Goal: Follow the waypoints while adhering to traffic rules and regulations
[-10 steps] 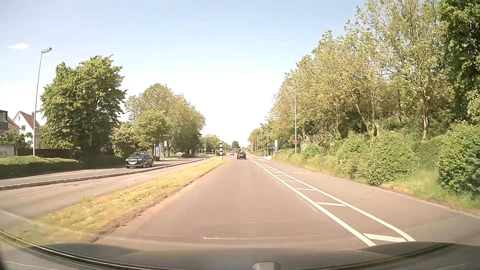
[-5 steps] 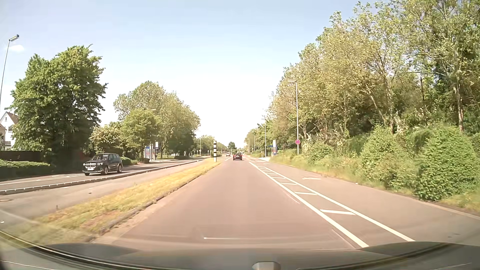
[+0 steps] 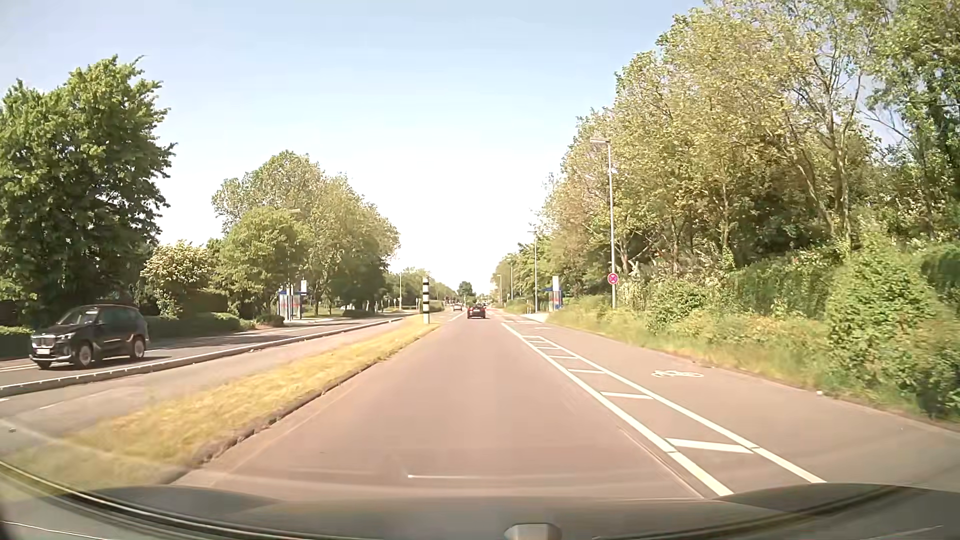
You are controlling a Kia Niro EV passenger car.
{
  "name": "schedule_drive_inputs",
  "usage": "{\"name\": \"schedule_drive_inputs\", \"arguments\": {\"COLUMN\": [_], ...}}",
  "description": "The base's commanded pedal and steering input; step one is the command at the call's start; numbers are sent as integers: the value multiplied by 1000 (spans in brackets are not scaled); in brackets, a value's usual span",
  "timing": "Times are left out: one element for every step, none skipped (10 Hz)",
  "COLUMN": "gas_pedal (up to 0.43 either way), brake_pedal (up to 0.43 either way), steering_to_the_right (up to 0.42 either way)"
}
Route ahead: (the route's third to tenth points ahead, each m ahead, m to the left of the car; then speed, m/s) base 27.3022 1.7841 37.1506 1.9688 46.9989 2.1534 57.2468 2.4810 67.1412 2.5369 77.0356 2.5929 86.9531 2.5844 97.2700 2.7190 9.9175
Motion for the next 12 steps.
{"name": "schedule_drive_inputs", "arguments": {"gas_pedal": [150,138,138,138,138,138,138,118,118,118,118,118], "brake_pedal": [0,0,0,0,0,0,0,0,0,0,0,0], "steering_to_the_right": [-8,-8,-8,-7,-6,-6,-6,-5,-3,-3,-3,-3]}}
